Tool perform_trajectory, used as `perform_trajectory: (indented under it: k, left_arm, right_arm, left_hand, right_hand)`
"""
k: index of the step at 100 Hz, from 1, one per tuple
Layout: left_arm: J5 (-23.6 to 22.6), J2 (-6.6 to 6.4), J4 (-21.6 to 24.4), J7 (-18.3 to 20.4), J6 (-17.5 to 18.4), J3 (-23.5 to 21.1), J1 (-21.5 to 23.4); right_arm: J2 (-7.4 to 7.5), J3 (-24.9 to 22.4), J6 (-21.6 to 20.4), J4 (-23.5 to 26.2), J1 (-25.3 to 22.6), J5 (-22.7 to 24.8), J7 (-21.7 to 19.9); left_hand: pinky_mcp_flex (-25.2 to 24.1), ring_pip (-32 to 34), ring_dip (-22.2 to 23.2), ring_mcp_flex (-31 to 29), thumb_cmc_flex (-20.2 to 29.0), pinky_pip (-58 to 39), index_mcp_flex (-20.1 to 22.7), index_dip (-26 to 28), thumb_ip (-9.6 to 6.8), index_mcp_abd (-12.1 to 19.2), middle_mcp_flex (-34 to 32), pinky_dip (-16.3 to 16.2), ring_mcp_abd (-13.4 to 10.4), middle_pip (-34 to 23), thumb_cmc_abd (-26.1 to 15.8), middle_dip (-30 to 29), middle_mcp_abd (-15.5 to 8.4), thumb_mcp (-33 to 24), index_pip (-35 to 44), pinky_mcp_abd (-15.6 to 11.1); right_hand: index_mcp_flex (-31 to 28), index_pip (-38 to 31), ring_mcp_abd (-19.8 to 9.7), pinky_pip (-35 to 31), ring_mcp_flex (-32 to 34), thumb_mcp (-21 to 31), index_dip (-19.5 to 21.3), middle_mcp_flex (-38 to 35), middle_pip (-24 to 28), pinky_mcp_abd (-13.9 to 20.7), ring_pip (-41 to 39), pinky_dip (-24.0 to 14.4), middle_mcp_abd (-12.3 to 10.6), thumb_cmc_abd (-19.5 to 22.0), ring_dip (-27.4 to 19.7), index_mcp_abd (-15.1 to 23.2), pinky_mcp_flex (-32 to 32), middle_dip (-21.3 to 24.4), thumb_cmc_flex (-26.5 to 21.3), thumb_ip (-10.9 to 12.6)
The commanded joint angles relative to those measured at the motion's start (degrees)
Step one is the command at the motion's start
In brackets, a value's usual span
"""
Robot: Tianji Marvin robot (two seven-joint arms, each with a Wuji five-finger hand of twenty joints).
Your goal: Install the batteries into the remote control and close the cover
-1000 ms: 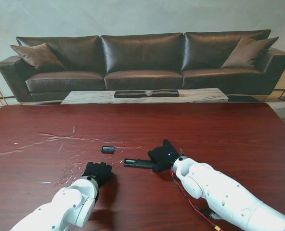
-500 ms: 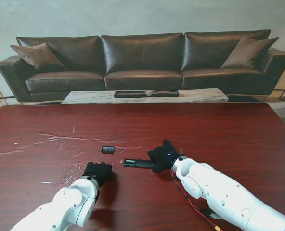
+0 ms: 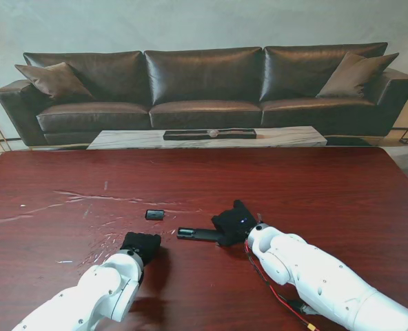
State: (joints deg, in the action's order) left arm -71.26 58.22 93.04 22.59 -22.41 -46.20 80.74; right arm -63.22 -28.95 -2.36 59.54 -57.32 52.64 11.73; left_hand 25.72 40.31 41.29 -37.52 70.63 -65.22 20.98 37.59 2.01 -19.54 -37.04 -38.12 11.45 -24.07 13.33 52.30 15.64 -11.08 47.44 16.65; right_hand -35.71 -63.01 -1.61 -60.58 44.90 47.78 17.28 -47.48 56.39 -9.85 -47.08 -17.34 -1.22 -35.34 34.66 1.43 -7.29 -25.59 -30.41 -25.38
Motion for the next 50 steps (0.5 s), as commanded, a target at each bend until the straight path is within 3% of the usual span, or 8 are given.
perform_trajectory:
  k: [1, 50]
  left_arm:
    - [0.9, -0.22, -1.56, 0.47, -0.2, 0.73, 0.52]
    - [3.03, -0.03, -2.99, -2.46, -0.47, 1.77, -0.36]
  right_arm:
    - [0.48, 0.5, 0.0, -1.12, -1.0, 0.38, -0.63]
    - [0.39, 0.81, 0.2, -1.29, -0.83, 0.14, -0.8]
  left_hand:
    - [0.71, 1.06, 0.31, -1.56, 3.33, -1.39, 4.3, -1.88, -0.4, 7.03, -2.23, 0.81, -1.03, 0.66, 1.95, 0.65, -0.14, -1.86, 2.21, 0.31]
    - [2.15, 0.73, -0.32, -3.35, 3.34, -1.75, 8.02, -4.71, 0.36, 8.66, -5.91, 1.82, -1.01, 3.9, 1.54, 0.99, -0.49, -6.08, 1.1, 0.38]
  right_hand:
    - [-5.34, -7.07, -0.69, -0.56, -0.3, 4.1, 3.37, -0.57, -1.67, -0.89, -0.07, -1.25, 0.05, 4.98, 0.39, 10.47, 1.2, 1.73, -8.12, 4.56]
    - [-5.28, -7.12, -0.6, -0.58, -0.36, 3.88, 3.37, -0.52, -1.58, -0.87, -0.09, -1.25, 0.06, 5.2, 0.38, 10.34, 1.21, 1.74, -8.09, 4.59]
